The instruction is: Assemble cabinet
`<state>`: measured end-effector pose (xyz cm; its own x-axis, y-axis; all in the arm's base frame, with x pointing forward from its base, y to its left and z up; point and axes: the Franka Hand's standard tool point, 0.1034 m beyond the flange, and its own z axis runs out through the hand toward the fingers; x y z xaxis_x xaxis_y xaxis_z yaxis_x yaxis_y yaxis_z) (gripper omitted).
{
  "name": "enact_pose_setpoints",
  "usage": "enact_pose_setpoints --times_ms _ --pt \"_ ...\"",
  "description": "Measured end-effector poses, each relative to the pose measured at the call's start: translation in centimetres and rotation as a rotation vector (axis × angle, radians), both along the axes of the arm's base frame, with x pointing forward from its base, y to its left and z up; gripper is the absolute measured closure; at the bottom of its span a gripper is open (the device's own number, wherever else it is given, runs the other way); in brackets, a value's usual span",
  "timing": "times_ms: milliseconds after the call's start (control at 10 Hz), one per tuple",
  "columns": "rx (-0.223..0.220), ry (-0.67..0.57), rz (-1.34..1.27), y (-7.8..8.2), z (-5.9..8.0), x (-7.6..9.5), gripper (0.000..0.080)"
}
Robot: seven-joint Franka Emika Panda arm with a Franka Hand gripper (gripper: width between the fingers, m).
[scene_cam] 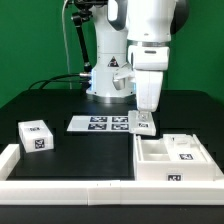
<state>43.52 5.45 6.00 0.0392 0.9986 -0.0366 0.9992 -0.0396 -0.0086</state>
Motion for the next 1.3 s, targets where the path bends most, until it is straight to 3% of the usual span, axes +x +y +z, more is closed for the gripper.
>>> enact_pose_setpoints --times_ms 700,1300 --pt "0.039 -0.084 -0.011 1.1 0.2 0.6 0.0729" --pt "0.044 -0.094 -0.017 0.8 0.0 1.4 0.0729"
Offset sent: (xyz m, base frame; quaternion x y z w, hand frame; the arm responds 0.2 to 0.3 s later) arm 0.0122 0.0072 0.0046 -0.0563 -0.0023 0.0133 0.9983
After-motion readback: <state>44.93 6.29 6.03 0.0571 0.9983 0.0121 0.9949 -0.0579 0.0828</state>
